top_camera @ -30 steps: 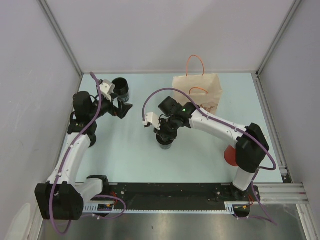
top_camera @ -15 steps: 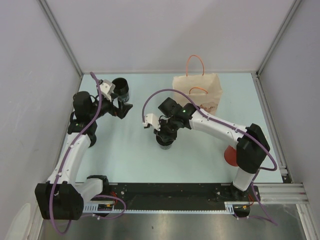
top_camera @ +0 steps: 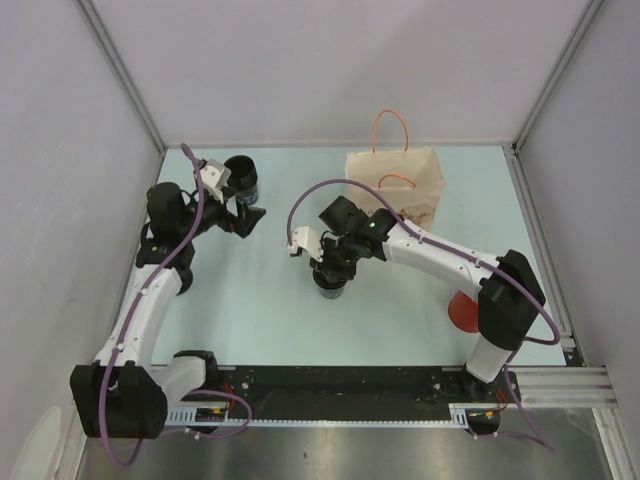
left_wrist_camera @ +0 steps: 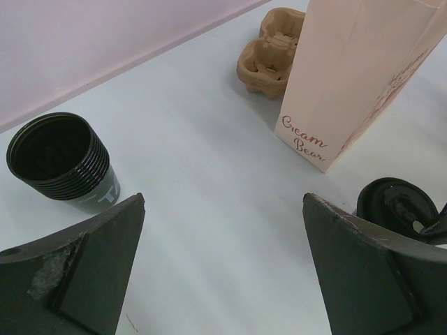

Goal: Pack the takeout coffee

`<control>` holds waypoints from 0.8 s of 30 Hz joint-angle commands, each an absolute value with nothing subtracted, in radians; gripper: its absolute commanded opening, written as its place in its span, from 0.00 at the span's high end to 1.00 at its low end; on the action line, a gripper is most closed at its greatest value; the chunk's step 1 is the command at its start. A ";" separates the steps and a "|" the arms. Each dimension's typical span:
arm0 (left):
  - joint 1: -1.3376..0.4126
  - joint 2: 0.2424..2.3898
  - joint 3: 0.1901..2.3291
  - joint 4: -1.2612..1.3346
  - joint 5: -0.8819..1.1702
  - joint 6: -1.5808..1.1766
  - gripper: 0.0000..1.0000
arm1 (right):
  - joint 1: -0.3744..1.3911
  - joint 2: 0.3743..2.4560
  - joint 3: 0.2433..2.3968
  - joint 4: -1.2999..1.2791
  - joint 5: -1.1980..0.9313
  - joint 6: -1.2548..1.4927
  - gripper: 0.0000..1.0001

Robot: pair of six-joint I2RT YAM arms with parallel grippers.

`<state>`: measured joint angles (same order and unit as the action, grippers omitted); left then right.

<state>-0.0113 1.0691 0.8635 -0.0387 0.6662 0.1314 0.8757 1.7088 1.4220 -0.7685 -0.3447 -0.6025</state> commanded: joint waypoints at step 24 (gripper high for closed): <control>-0.003 1.075 0.857 -0.005 0.701 0.129 0.01 | 0.893 1.698 1.425 -0.784 -0.365 -0.629 1.00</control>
<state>-0.0113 1.0737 0.8627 -0.0387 0.6697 0.1314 0.8890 1.7088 1.4212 -0.7746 -0.3565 -0.6071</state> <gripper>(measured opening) 0.994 0.088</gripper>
